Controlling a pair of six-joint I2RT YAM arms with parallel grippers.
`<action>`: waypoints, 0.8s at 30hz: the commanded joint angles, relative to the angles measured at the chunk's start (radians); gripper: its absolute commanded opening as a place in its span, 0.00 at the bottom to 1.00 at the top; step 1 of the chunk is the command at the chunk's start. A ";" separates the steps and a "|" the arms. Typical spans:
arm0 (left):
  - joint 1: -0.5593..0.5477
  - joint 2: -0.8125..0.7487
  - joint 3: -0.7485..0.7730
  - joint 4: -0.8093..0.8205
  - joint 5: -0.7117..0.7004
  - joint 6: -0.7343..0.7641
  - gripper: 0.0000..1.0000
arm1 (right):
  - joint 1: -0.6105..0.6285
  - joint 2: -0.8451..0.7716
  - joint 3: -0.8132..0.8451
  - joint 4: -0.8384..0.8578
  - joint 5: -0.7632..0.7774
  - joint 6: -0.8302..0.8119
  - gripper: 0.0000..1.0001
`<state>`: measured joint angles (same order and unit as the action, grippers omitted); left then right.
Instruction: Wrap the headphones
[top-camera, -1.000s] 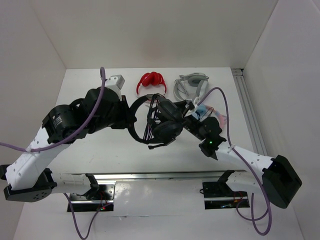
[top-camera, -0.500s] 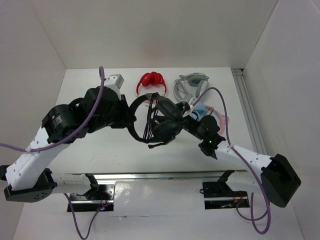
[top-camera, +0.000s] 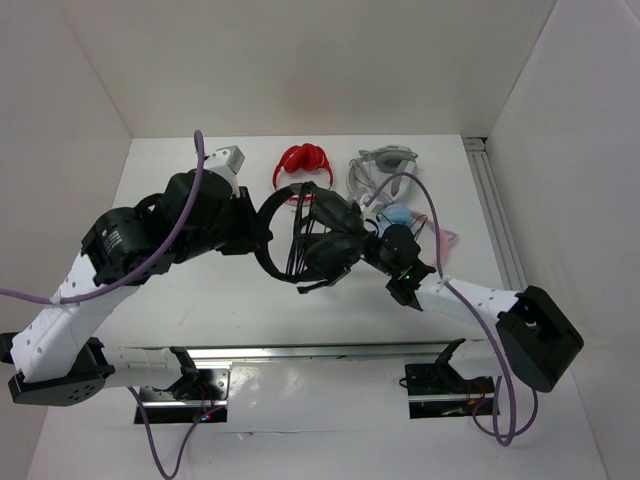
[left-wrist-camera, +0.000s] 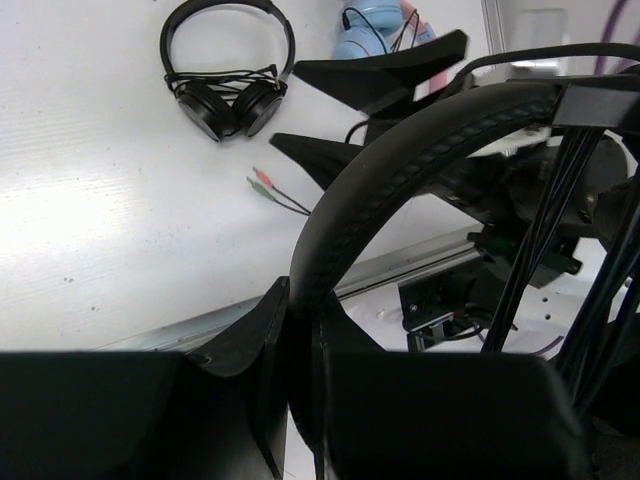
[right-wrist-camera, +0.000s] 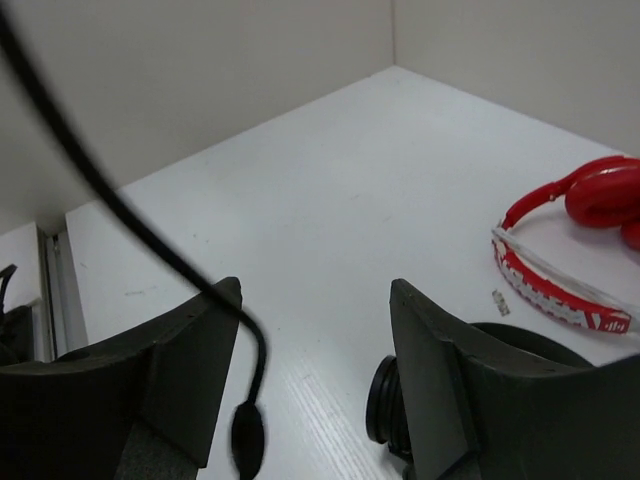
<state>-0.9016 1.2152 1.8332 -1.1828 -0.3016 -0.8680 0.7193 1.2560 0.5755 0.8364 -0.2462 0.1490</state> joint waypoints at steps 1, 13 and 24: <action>0.003 -0.029 0.035 0.100 0.032 -0.029 0.00 | -0.004 0.048 0.067 0.041 -0.039 0.020 0.69; 0.064 -0.020 0.142 0.061 -0.082 -0.066 0.00 | -0.004 0.088 -0.095 0.202 -0.079 0.110 0.26; 0.086 -0.002 0.133 0.104 -0.057 -0.077 0.00 | 0.005 0.229 -0.131 0.424 -0.183 0.231 0.46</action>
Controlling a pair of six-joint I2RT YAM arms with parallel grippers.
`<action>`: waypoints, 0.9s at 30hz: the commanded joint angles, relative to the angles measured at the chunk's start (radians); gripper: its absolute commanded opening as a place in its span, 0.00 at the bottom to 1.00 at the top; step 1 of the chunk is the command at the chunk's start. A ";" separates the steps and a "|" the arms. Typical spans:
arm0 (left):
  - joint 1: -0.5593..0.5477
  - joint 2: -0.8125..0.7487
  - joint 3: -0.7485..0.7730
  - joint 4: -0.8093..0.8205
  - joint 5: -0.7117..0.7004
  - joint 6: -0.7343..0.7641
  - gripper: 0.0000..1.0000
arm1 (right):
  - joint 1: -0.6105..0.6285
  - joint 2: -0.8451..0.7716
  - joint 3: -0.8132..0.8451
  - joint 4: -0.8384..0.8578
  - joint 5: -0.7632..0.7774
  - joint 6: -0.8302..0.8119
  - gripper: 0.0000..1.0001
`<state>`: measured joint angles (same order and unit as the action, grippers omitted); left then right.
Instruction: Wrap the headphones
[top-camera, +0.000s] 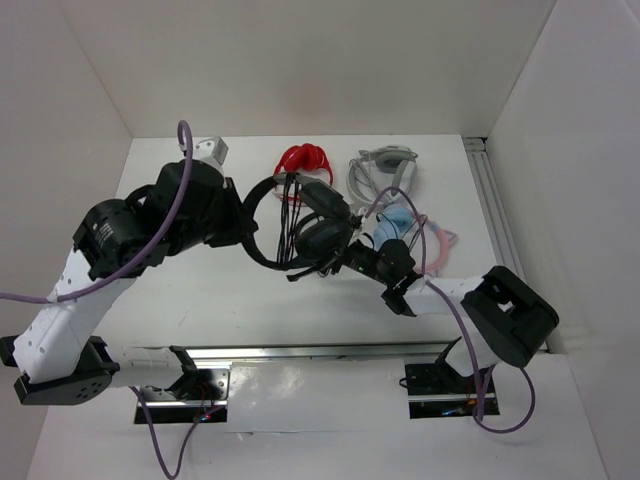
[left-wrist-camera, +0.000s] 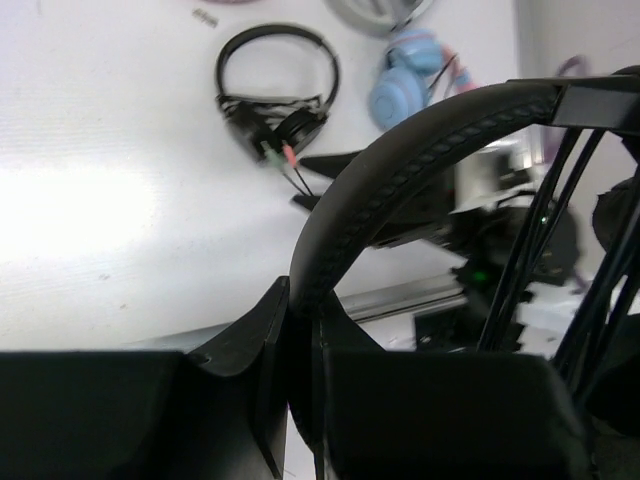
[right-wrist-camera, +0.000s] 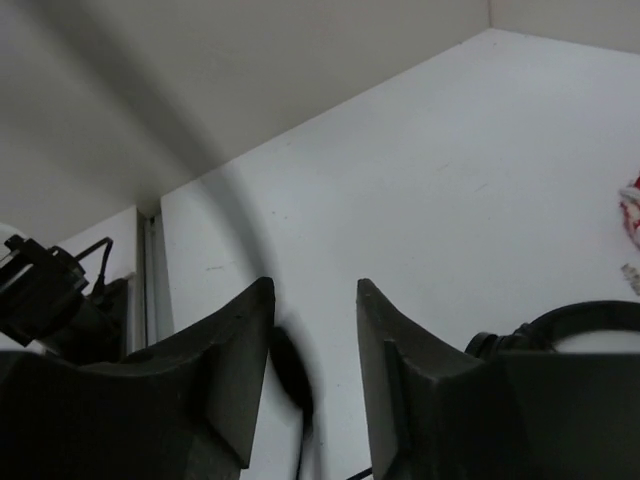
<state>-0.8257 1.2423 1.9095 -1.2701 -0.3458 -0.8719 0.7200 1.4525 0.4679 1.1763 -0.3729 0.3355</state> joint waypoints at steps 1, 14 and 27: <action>0.010 -0.029 0.057 0.201 -0.013 -0.073 0.00 | 0.004 0.042 -0.023 0.112 -0.066 0.045 0.48; 0.010 -0.038 0.039 0.210 -0.024 -0.073 0.00 | 0.036 0.117 -0.002 0.129 -0.021 0.045 0.51; 0.010 -0.066 0.028 0.219 0.016 -0.073 0.00 | 0.045 0.174 0.089 0.076 0.042 0.007 0.55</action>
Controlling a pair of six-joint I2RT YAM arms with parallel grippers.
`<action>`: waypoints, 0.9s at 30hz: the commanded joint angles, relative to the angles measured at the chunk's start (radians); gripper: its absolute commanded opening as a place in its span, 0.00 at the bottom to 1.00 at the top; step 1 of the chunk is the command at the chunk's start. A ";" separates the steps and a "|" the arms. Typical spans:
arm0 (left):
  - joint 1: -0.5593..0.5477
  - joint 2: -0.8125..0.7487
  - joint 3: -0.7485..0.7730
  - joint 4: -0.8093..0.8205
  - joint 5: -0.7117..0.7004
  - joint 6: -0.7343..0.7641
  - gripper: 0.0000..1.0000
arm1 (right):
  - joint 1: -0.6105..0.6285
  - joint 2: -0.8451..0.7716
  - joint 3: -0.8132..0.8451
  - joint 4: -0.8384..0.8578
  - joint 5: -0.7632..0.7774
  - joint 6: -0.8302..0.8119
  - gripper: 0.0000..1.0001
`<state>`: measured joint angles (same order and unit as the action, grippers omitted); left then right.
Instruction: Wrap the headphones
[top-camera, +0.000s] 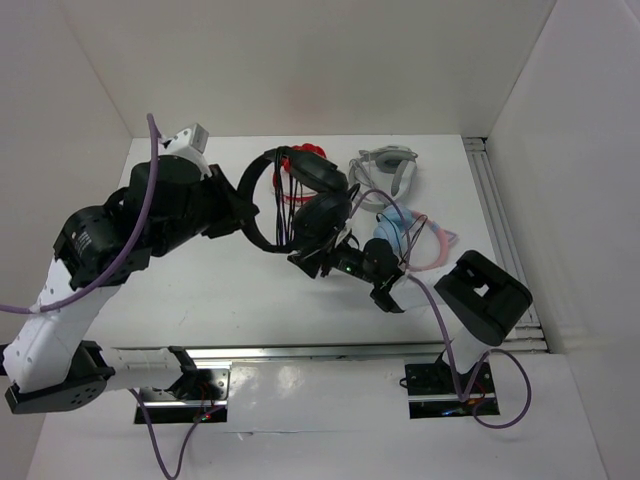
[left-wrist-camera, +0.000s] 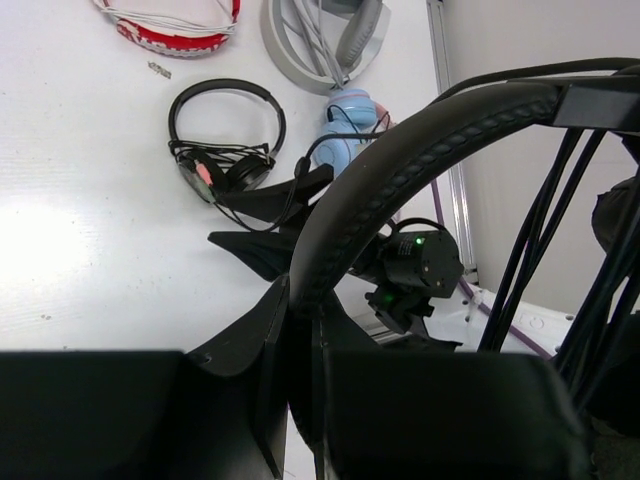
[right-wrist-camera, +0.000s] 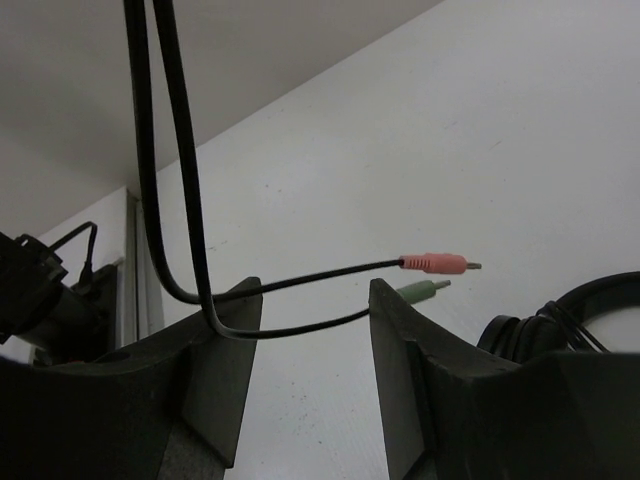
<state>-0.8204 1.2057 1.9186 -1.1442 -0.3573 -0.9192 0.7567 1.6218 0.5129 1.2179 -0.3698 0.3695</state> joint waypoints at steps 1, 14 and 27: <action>0.004 -0.038 0.007 0.093 0.027 -0.035 0.00 | 0.009 0.013 0.055 0.034 0.039 -0.038 0.55; 0.004 -0.067 -0.049 0.103 0.047 -0.035 0.00 | 0.009 0.055 0.105 0.029 0.120 -0.038 0.57; 0.004 -0.077 -0.058 0.103 0.066 -0.035 0.00 | 0.000 0.128 0.142 0.042 0.193 -0.038 0.11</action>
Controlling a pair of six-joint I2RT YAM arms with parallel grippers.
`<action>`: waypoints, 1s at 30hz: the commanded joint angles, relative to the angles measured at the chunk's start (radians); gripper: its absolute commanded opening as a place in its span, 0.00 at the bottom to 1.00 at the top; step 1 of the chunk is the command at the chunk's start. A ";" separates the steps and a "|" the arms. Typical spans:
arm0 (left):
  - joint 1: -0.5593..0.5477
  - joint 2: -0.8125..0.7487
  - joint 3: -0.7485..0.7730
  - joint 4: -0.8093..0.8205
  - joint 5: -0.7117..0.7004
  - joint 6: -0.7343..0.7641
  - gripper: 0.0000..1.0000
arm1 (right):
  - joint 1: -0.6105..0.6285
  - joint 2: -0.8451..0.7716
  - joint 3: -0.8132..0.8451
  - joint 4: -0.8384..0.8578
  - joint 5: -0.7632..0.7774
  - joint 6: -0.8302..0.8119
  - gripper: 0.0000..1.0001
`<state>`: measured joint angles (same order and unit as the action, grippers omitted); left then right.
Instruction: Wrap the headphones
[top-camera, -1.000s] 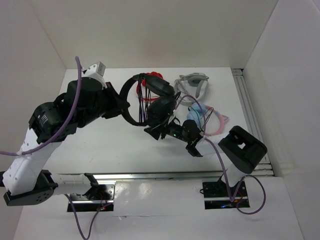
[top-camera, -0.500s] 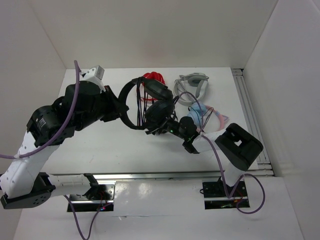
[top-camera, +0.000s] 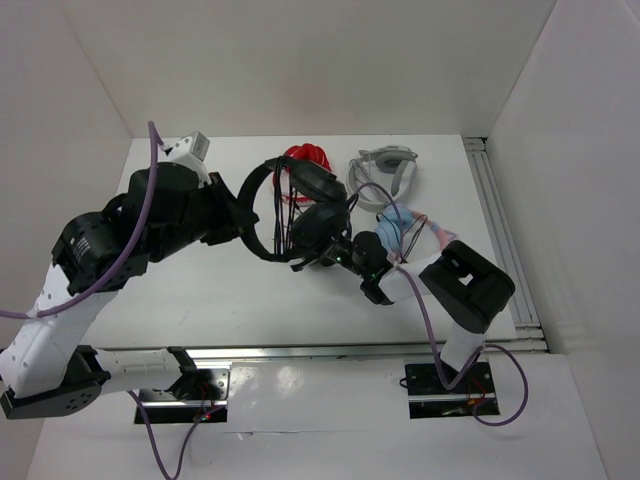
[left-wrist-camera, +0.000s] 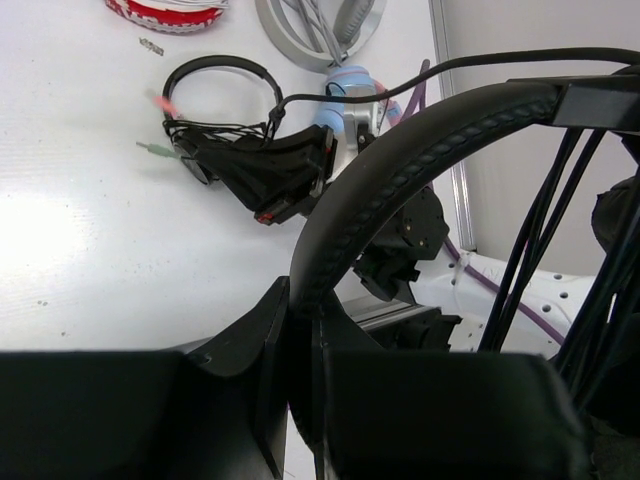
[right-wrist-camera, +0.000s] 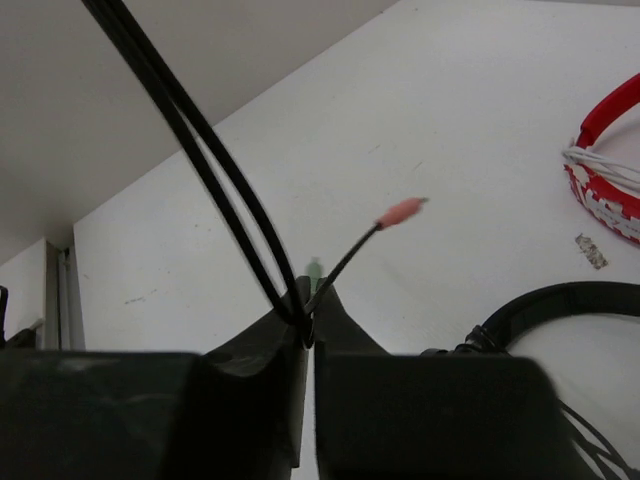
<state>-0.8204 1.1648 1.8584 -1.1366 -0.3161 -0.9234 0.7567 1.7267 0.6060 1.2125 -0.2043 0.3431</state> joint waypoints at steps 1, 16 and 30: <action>0.004 -0.036 0.002 0.095 0.025 -0.031 0.00 | 0.000 0.024 0.061 0.047 0.028 -0.012 0.01; 0.044 0.002 0.037 0.075 -0.363 -0.140 0.00 | 0.150 -0.324 -0.081 -0.385 0.124 -0.096 0.00; 0.302 0.223 -0.017 0.181 -0.431 -0.109 0.00 | 0.551 -0.714 -0.063 -1.007 0.246 -0.188 0.00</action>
<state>-0.5598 1.4044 1.8503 -1.1603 -0.6262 -0.9962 1.2190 1.0740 0.5411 0.4469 0.0498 0.1917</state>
